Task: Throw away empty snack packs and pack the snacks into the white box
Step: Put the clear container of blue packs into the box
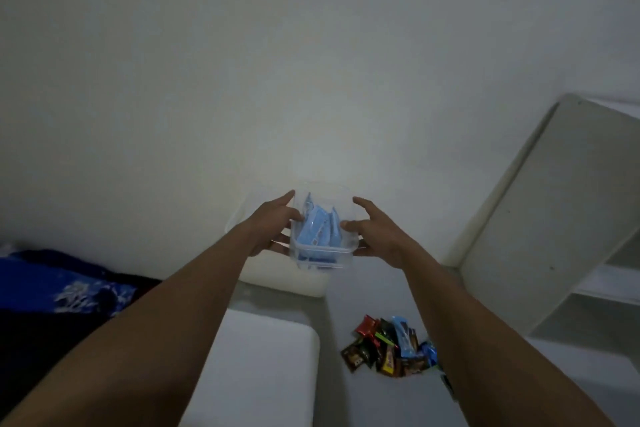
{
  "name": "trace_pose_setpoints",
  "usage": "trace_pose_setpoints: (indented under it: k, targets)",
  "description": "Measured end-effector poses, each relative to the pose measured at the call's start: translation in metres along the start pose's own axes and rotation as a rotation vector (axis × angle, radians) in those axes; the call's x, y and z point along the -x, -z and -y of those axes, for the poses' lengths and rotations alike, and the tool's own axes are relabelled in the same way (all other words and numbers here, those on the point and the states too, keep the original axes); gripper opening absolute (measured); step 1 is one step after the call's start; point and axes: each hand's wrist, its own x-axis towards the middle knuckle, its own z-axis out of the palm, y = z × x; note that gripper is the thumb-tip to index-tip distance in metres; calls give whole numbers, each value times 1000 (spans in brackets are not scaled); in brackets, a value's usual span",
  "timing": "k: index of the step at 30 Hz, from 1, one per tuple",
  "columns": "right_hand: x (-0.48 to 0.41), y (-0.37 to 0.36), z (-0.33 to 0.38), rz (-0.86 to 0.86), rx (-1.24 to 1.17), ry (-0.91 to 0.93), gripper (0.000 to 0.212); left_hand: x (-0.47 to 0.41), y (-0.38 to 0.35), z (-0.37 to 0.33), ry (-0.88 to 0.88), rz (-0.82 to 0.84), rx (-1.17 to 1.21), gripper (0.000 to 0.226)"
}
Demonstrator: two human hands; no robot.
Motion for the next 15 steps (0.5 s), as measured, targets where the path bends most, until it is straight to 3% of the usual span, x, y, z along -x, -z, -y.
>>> trace_pose_setpoints:
  k: [7,15]
  targets:
    - [-90,-48,37,2,-2,1,64,-76,74,-25,21,-8,-15,69]
    - [-163,-94,8,-39,-60,-123,71,-149,120,-4,139,30,-91,72]
